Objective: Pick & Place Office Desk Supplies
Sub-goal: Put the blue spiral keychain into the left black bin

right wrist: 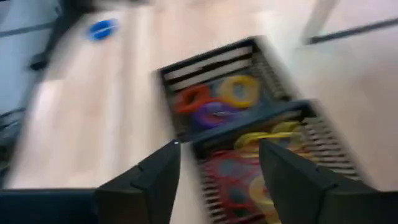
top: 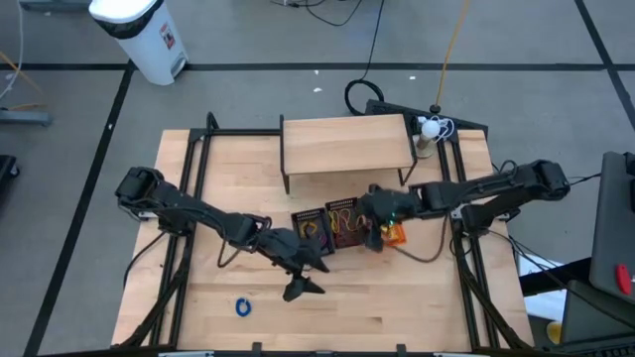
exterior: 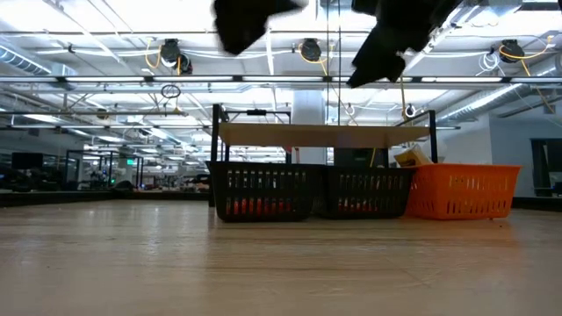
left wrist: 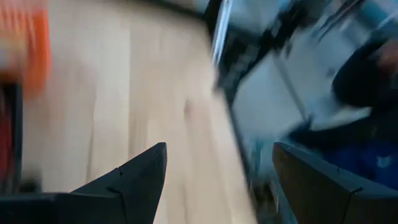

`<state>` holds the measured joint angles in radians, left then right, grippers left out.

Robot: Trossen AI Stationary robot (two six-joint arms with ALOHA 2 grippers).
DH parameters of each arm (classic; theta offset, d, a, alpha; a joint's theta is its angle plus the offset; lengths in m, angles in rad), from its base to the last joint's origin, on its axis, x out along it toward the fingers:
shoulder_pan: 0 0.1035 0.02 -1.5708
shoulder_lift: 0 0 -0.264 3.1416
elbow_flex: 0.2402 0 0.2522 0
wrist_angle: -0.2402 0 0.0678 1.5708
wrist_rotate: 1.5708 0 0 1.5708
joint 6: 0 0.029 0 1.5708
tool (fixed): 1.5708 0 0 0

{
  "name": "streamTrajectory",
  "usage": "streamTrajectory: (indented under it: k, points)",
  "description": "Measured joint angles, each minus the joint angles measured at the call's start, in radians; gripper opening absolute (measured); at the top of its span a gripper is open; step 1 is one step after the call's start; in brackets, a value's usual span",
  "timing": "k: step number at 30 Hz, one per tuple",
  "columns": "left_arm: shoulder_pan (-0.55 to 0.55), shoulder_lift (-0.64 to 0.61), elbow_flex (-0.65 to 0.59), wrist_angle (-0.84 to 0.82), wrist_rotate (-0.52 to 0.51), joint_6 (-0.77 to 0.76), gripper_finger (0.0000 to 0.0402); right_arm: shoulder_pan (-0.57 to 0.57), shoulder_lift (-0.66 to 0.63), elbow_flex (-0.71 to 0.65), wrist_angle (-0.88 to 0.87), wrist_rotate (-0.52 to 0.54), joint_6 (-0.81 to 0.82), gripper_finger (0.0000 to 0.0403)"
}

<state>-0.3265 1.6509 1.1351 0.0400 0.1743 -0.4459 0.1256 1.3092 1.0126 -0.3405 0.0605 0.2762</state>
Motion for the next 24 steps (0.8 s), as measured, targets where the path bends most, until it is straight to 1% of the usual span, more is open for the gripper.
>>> streamTrajectory:
  k: [4,8,10,14,17,19,22,24]
  points:
    - [-0.03,0.0,0.0,-0.285,0.051,-0.135,0.0294,0.116,0.0,0.0,0.048,-0.007,0.006,0.0224]
    - [-0.1,0.0,0.0,-0.557,0.031,-0.319,0.0294,0.216,0.0,0.0,0.185,0.037,-0.053,0.0228]
    - [-0.142,0.0,0.0,-0.648,0.03,-0.428,0.0294,0.253,0.0,0.0,0.243,0.042,-0.091,0.0226]
    - [-0.248,0.001,0.0,-0.738,-0.003,-0.609,0.0294,0.3,0.0,0.0,0.315,0.043,-0.14,0.0222]
    - [-0.322,0.001,0.0,-0.754,-0.109,-0.737,0.0294,0.316,0.0,0.0,0.322,0.054,-0.15,0.0222]
    - [-0.366,0.001,0.0,-0.753,-0.164,-0.798,0.0294,0.32,0.0,0.0,0.322,0.088,-0.15,0.0222]
    - [-0.427,0.003,0.0,-0.755,-0.179,-0.856,0.0294,0.322,0.0,-0.001,0.322,0.147,-0.157,0.0221]
    - [-0.463,0.007,0.0,-0.757,-0.199,-0.858,0.0294,0.321,0.0,-0.007,0.327,0.155,-0.157,0.0222]
